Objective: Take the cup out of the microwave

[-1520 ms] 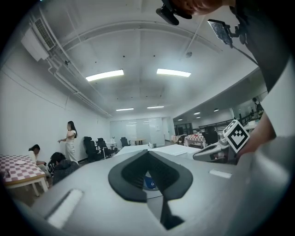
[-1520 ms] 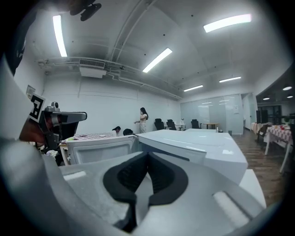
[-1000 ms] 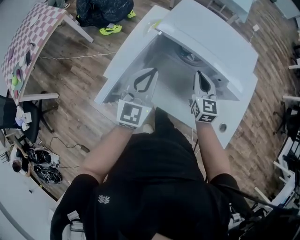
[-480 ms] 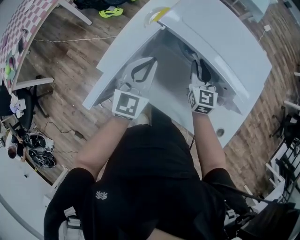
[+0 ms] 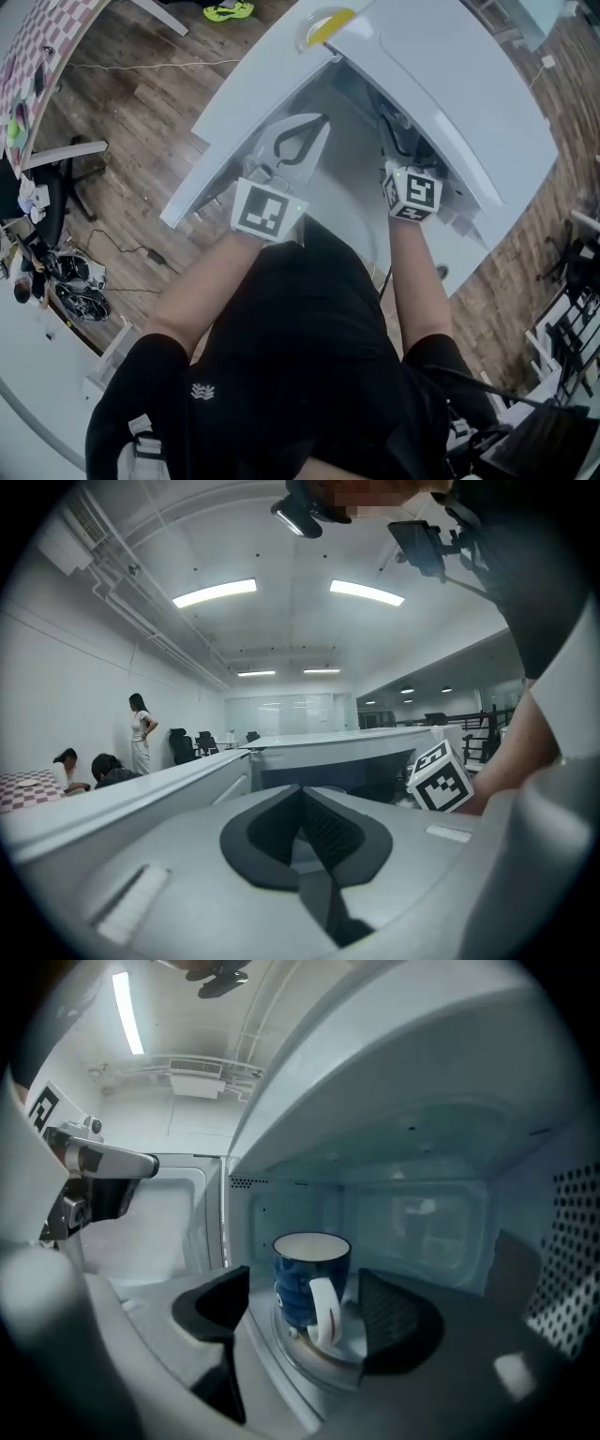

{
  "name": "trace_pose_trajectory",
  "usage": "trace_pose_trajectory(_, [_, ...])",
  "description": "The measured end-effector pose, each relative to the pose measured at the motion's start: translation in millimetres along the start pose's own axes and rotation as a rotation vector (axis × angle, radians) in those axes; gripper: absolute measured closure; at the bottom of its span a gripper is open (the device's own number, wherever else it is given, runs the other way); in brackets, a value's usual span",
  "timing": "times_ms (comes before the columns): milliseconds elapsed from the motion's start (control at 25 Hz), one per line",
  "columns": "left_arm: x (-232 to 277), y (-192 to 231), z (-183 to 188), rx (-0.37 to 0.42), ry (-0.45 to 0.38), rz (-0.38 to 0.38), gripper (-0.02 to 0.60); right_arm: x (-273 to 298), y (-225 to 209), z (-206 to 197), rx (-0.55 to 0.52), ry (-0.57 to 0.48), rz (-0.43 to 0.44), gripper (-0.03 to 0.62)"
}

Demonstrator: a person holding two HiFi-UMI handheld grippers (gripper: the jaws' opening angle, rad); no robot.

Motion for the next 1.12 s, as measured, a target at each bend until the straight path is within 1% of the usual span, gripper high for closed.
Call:
trace_pose_trajectory(160, [3,-10,-5,0.022,0.005,-0.055,0.579,12,-5,-3,0.007,-0.002,0.013,0.215])
trace_pose_trajectory(240, [5,-12,-6,0.02,0.0,-0.063,0.578,18,-8,-4,0.01,-0.005,0.011,0.195])
trace_pose_trajectory(440, [10,-12,-10,0.011,0.001,-0.086,0.578,33,-15,-7,0.017,-0.001,0.011,0.175])
trace_pose_trajectory(600, [12,-8,-12,0.006,0.012,-0.083,0.578,47,-18,-10,0.007,0.009,0.021,0.155])
trace_pose_trajectory(920, [8,1,-17,0.004,0.033,-0.067,0.578,64,-24,-8,-0.019,0.015,-0.012,0.154])
trace_pose_trajectory(1120, [7,4,-19,0.007,0.042,-0.065,0.578,70,-26,-8,-0.028,0.036,-0.024,0.155])
Point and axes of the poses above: the fingertips, and each gripper's own axes: x forward along the fingers, y to its left, z out of its top, the point moved 5 cm from there along -x, backward along the fingers, and after that the axes turned 14 degrees about z, right-handed, at the moved point
